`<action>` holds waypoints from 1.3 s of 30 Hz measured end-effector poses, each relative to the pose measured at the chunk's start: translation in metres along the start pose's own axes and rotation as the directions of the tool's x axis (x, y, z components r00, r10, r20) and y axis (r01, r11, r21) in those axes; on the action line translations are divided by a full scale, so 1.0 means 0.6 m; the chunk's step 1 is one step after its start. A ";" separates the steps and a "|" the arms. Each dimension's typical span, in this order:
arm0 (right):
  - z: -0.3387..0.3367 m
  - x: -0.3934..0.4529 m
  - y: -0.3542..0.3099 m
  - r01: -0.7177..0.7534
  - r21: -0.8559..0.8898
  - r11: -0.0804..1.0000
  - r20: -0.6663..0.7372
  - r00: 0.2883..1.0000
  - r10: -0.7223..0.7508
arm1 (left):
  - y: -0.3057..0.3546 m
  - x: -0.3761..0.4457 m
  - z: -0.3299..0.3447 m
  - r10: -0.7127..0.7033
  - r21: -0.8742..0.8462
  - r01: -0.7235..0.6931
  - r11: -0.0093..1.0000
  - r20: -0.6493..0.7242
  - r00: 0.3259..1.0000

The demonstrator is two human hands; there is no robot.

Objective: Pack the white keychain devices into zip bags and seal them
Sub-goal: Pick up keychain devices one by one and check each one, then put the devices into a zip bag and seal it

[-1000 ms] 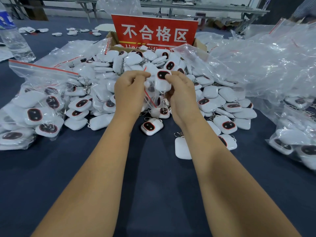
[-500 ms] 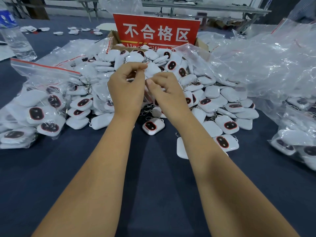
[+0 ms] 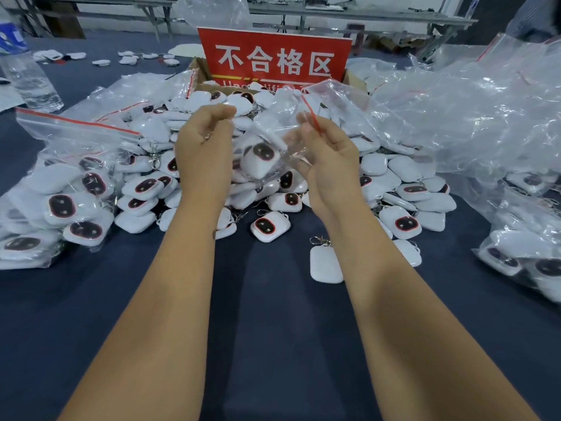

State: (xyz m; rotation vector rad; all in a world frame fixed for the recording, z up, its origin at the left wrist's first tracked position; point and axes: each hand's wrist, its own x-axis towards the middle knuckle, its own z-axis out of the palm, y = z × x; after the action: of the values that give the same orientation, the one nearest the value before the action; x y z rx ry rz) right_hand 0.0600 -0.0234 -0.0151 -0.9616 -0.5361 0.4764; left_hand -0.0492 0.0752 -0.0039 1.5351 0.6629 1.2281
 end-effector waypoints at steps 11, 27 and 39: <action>-0.008 0.010 -0.009 -0.043 0.194 0.980 -0.024 0.999 0.049 | -0.003 0.003 -0.014 -0.143 0.041 0.145 0.989 0.547 0.824; -0.006 0.004 -0.001 -0.104 -0.260 0.960 -0.120 0.990 0.075 | -0.025 0.014 0.024 -0.428 -0.335 0.594 0.731 0.453 0.782; -0.010 0.008 -0.006 -0.102 -0.108 0.989 -0.216 0.973 0.077 | -0.043 0.021 0.023 -0.354 -0.394 0.390 0.832 0.165 0.921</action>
State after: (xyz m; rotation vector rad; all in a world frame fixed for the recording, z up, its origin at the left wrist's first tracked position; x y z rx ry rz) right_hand 0.0679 -0.0261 -0.0135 -1.1389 -0.3321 0.4203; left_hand -0.0279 0.0895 -0.0225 1.0289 0.5627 0.9245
